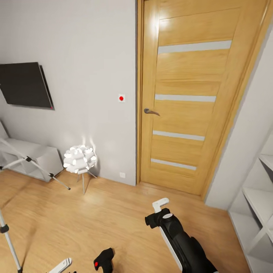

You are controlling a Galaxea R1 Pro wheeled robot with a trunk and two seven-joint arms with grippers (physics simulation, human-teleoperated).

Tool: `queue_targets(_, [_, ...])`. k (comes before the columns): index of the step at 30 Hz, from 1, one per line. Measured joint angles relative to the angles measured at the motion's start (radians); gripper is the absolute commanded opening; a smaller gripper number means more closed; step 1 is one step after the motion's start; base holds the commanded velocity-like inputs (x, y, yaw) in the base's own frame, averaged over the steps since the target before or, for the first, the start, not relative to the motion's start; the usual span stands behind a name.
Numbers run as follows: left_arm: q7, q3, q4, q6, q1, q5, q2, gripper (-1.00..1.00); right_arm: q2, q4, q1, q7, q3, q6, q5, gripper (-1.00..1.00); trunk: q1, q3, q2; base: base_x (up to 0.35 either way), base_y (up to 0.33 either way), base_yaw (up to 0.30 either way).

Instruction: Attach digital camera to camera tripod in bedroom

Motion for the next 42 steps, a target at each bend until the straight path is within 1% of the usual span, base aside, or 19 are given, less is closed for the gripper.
queue_targets(12, [0.0,-0.001,0.0,0.0,0.0,-0.001,0.0,1.0,-0.002,-0.001,0.0,0.0,0.0,0.0,0.0,1.0,0.0,0.0,0.0,0.201,-0.2,0.28])
queue_targets(42, [0.0,0.0,0.0,0.0,0.0,-0.001,0.0,1.0,-0.002,0.0,0.0,0.0,0.0,0.0,0.0,1.0,0.0,0.0,0.0,0.192,-0.265,0.28])
